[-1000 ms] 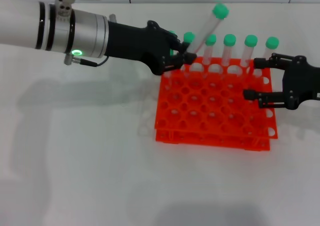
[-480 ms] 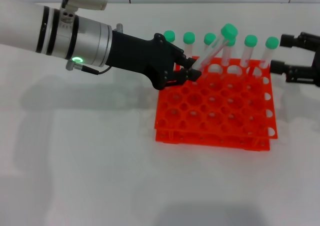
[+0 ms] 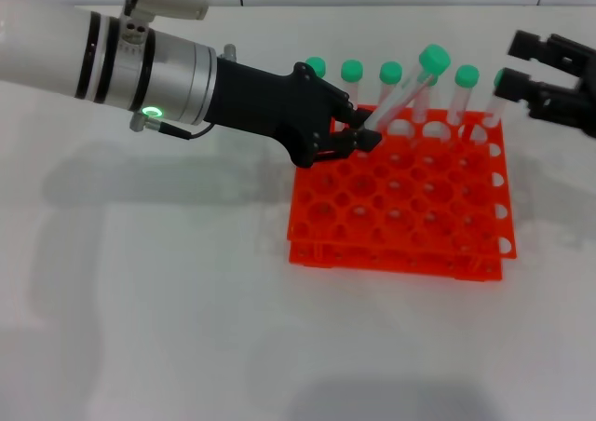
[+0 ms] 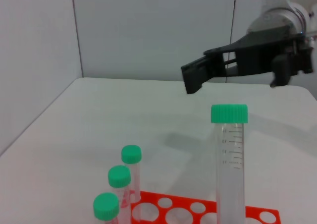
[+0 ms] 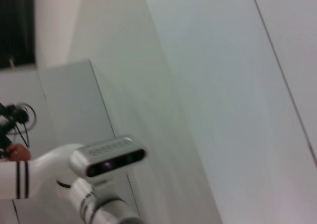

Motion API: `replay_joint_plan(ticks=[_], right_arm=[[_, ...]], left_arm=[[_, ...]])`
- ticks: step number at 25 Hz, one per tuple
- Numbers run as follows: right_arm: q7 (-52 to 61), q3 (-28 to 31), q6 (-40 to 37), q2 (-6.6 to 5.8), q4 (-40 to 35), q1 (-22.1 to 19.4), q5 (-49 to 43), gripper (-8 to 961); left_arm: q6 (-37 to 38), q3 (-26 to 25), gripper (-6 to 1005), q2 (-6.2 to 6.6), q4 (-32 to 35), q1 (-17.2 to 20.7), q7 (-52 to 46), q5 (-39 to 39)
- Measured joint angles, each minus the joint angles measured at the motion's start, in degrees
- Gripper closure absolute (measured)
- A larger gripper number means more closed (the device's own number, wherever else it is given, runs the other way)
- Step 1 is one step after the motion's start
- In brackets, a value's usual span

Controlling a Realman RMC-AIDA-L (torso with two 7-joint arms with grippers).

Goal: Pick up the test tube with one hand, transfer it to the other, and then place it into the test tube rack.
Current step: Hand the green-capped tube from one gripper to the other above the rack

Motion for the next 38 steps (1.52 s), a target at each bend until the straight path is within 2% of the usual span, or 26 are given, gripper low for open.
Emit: replay_joint_plan(ticks=[3,5,9,18,33,35,38], right_arm=[[-6.8,0.1,0.4,2.51,2.5,0.0,1.8,120],[-10.7,-0.1,1.0,3.38,4.9,0.5,3.1,121],[-16.9,-0.2,1.8,3.40,12.3,3.1,5.2,122],[-23.6,-0.1,3.9,3.86,18.3,4.8,6.7,125],[-24.6,-0.1,4.0,4.07,18.9,4.5,7.7,129],[-24.6,-0.1,4.0,4.07,18.9,4.5,7.7,336],[-24.6,-0.3,4.0,4.05,18.9,4.4,7.7,441]], left_arm=[[-0.1,-0.1,807,-0.16,0.0,0.0,0.0,0.0],[-0.1,0.1,807,-0.36,0.0,0.0,0.0,0.0],[-0.1,-0.1,807,-0.54,0.4,0.1,0.0,0.0],[-0.6,-0.1,807,-0.75,0.5,0.4,0.0,0.0],[-0.6,0.0,808,-1.20,0.5,0.5,0.1,0.0],[-0.7,0.0,808,-1.26,0.5,0.5,0.1,0.0],[-0.7,-0.1,807,-1.32,0.5,0.4,0.0,0.0]])
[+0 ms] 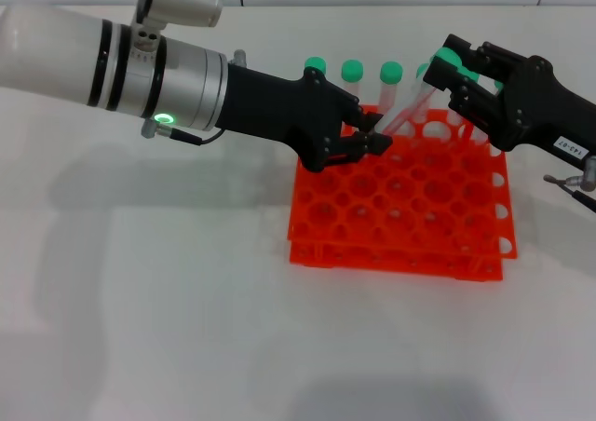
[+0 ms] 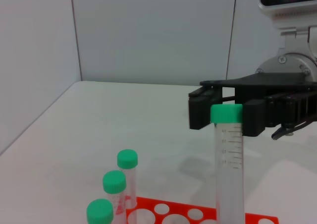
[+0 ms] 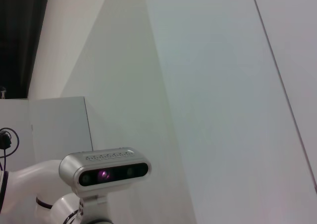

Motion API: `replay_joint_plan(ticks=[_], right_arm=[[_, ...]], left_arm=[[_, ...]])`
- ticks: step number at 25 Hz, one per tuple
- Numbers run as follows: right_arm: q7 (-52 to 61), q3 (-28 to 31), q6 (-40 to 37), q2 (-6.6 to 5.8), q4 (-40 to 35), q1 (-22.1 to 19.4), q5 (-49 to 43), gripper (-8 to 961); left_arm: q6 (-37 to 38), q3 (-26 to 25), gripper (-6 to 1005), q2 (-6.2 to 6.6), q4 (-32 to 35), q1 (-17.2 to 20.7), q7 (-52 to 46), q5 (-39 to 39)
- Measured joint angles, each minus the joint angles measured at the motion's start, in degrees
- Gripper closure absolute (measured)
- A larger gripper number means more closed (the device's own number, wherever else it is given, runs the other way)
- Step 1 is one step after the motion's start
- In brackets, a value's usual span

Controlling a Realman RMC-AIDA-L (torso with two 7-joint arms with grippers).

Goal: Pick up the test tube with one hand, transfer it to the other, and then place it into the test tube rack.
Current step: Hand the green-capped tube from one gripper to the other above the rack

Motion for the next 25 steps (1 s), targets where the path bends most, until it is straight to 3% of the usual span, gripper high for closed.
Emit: replay_joint_plan(ticks=[8,16,19,25], right_arm=[[0.0,-0.1,-0.1,-0.20,0.0,-0.2,-0.1,690],[-0.1,0.0,-0.1,-0.32,0.0,-0.3,0.1,682],[0.2,0.1,-0.2,-0.35,-0.1,-0.2,0.2,680],[0.4,0.0,0.0,-0.36,-0.3,0.3,0.0,674]], left_arm=[[-0.6,0.2,807,-0.14,0.0,-0.1,-0.5,0.0],[-1.3,0.5,808,-0.89,0.8,-0.2,-2.8,0.2],[-1.5,0.6,788,-1.65,3.1,0.4,-5.5,1.0],[-1.8,3.2,717,-1.95,4.4,0.6,-10.3,1.2]])
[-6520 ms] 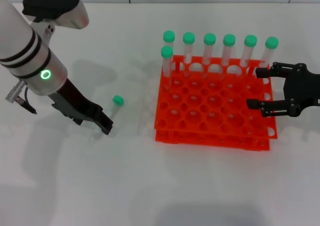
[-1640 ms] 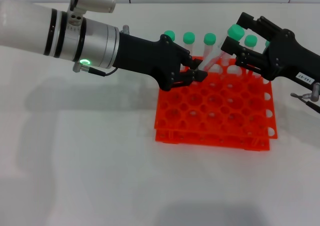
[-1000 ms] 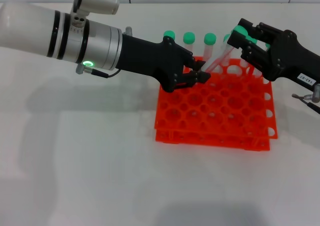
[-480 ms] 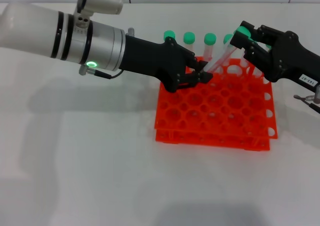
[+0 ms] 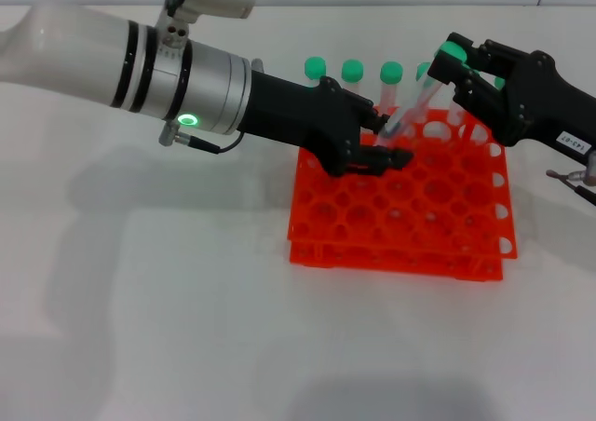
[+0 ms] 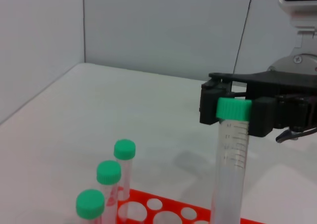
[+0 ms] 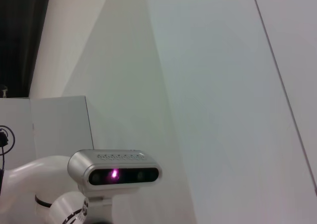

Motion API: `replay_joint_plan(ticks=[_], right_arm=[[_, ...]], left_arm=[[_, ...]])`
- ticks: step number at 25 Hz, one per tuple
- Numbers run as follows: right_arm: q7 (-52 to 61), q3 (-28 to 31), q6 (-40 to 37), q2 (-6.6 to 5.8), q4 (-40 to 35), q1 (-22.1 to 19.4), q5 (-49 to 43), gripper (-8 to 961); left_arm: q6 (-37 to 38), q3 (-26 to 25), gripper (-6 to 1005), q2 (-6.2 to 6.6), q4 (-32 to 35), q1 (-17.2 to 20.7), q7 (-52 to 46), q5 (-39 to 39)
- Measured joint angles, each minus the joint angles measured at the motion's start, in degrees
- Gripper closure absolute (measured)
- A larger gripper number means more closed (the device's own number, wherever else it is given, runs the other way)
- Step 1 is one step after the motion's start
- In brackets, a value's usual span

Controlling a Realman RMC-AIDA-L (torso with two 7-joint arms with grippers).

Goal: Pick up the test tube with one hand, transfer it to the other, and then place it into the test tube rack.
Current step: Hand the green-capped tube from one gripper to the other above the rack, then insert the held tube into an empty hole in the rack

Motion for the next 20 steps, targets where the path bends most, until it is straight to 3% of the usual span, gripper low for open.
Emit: replay_joint_plan(ticks=[4,8,12,16,20], right_arm=[[0.3,0.2,0.1,-0.12,-0.3,0.1,0.0,670],[1.4,0.3,0.1,-0.48,-0.9,0.0,0.0,666],[1.7,0.1,0.8,-0.55,-2.0,-0.5,0.0,663],[1.7,0.0,2.1,-0.55,-2.1,-0.2,-0.3,659],[1.7,-0.3,3.5,-0.52,-2.1,0.3,-0.5,655]], left_arm=[[0.1,0.8,563,0.00,2.0,0.6,-3.0,0.1],[1.7,0.9,382,0.24,8.0,3.9,-6.4,0.5],[3.6,0.5,233,0.00,29.9,17.7,-11.5,-0.5],[3.3,0.5,124,-0.06,36.5,25.9,-11.3,-4.2],[1.9,0.1,120,-0.07,38.1,32.7,-8.9,-7.8]])
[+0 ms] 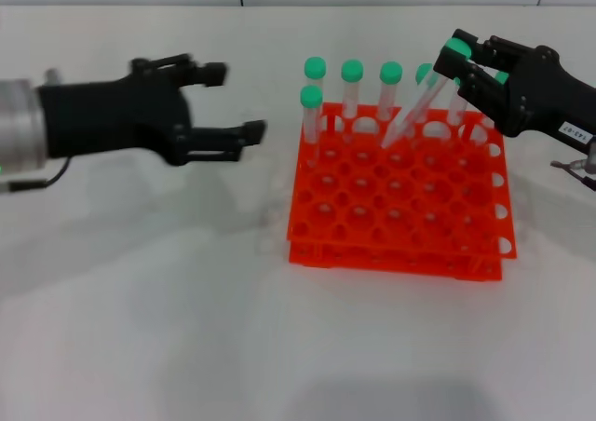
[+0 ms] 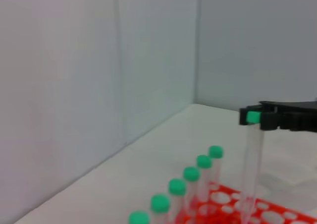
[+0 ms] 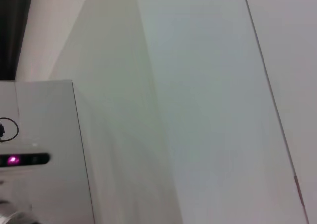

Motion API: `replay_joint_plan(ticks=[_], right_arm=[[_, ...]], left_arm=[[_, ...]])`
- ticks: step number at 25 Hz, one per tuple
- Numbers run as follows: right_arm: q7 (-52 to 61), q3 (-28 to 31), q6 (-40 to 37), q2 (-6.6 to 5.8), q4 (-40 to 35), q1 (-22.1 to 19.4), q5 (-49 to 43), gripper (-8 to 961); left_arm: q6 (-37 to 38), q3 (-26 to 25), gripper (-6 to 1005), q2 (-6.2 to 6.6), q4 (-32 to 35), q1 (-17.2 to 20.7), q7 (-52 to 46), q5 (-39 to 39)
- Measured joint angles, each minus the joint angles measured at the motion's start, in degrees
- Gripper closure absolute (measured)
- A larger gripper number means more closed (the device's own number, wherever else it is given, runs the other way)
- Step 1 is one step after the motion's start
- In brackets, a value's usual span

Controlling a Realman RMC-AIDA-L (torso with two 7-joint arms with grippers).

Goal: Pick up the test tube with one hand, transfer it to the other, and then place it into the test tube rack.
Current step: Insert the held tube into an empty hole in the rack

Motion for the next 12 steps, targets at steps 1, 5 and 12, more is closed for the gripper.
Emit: replay_joint_plan(ticks=[1,5,12], right_arm=[[0.0,0.0,0.0,0.00,0.0,0.0,0.0,654],[0.0,-1.6,2.0,0.12,-0.1,2.0,-0.1,650],[-2.0,-2.8,6.0,0.58,0.1,4.3,-0.1,644]], left_arm=[[-0.8,0.0,119,0.00,0.1,2.3,1.4,-1.2],[-2.1,0.0,116,-0.08,-0.8,9.8,8.1,-6.1],[-2.7,-1.2,116,-0.08,-9.4,15.9,18.0,-13.7]])
